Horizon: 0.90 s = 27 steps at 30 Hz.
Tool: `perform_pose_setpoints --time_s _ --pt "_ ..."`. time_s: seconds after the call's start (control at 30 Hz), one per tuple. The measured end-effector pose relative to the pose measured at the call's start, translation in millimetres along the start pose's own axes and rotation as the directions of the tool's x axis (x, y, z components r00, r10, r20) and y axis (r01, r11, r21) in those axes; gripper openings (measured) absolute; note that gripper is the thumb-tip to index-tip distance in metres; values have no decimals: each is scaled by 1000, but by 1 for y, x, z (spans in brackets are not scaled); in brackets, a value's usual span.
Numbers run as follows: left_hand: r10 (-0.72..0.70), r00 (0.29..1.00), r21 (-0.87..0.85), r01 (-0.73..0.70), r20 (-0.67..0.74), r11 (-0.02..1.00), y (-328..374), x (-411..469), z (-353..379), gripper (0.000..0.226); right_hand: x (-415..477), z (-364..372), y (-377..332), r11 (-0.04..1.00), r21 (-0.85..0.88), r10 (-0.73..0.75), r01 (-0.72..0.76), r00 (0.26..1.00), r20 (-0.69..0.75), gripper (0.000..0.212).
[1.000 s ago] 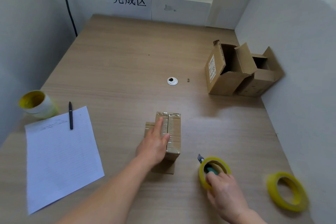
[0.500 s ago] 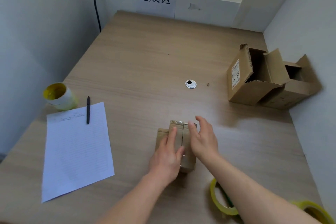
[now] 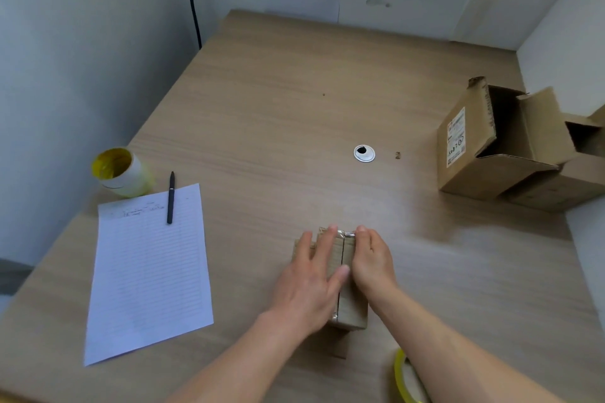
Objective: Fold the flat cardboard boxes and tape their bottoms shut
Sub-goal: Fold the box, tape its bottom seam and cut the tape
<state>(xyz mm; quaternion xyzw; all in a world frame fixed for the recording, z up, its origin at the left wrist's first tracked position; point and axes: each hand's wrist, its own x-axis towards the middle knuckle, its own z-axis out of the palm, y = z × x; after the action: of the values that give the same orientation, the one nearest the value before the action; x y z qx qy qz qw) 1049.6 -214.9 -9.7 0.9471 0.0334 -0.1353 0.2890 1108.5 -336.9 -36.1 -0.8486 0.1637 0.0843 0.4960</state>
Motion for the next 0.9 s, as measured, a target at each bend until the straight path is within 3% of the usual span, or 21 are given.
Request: perform_pose_setpoints --time_s 0.13,0.33,0.5,0.6,0.63,0.7,0.8,0.9 --pt "5 998 88 -11 67 996 3 24 -1 61 2 1 4 999 -25 -20 20 1000 -4 39" --pt "-73 997 -85 73 8 994 3 22 6 61 3 5 10 996 73 58 -55 998 -30 41" --pt "-95 993 -221 109 74 969 5 26 2 62 4 2 3 965 191 187 -179 982 -25 48" --pt "-286 956 -399 286 61 871 -7 29 -3 65 4 -1 0 944 242 235 -224 972 -14 49" --pt "-301 953 -418 281 20 864 -11 24 -3 67 4 -2 0 938 256 243 -234 970 -5 50" --pt "-152 985 -356 115 -77 928 -12 2 1 75 4 -3 -3 934 248 257 -258 966 36 51" --pt "48 998 -233 -53 -28 971 -12 -26 19 88 -1 -3 -5 954 166 235 -248 967 98 52" --pt "57 996 -145 -66 -63 987 -19 -25 27 85 -28 -16 -3 998 -40 -54 58 994 95 60"
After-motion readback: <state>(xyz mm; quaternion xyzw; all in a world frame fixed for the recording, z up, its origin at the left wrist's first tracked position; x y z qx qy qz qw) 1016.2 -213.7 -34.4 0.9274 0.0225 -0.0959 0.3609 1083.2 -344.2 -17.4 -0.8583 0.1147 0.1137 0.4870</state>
